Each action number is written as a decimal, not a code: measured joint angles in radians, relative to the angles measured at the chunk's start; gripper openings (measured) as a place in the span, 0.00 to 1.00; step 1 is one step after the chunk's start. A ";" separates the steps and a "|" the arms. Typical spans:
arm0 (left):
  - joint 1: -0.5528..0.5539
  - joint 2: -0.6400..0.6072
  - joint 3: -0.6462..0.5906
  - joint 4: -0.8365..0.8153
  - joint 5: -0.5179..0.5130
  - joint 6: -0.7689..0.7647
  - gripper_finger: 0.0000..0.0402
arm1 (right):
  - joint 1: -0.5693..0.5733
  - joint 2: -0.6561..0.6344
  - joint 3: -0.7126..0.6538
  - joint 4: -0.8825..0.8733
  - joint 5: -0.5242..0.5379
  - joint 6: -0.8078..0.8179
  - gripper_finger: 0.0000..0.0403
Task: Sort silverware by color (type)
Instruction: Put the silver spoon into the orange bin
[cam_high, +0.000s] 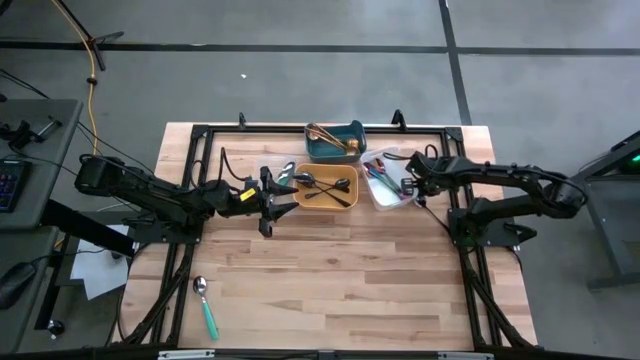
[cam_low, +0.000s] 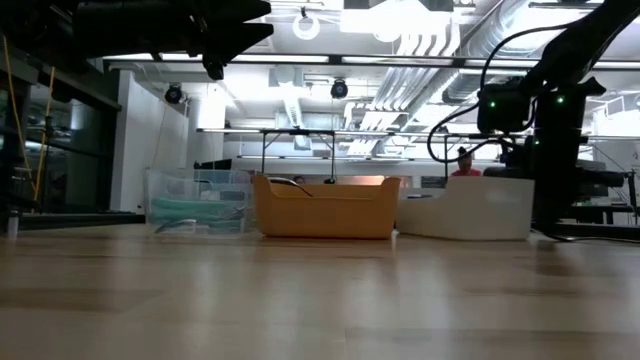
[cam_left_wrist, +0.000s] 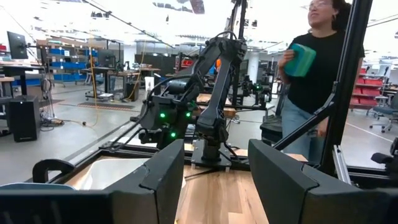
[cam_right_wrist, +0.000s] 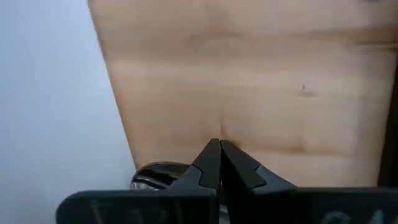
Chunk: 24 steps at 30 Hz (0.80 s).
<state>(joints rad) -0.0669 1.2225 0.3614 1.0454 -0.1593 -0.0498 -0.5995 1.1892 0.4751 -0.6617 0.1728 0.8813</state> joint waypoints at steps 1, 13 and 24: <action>0.000 0.000 0.000 0.000 0.000 0.000 0.42 | 0.014 0.000 0.000 -0.009 -0.001 0.006 0.00; 0.000 0.000 0.000 0.000 0.000 0.000 0.42 | 0.190 -0.121 -0.001 -0.073 0.002 0.141 0.00; 0.000 0.000 0.000 0.000 0.000 0.000 0.42 | 0.268 -0.249 0.013 -0.068 0.025 0.193 0.00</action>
<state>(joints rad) -0.0673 1.2228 0.3614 1.0458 -0.1593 -0.0502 -0.3316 0.9398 0.4882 -0.7294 0.1978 1.0738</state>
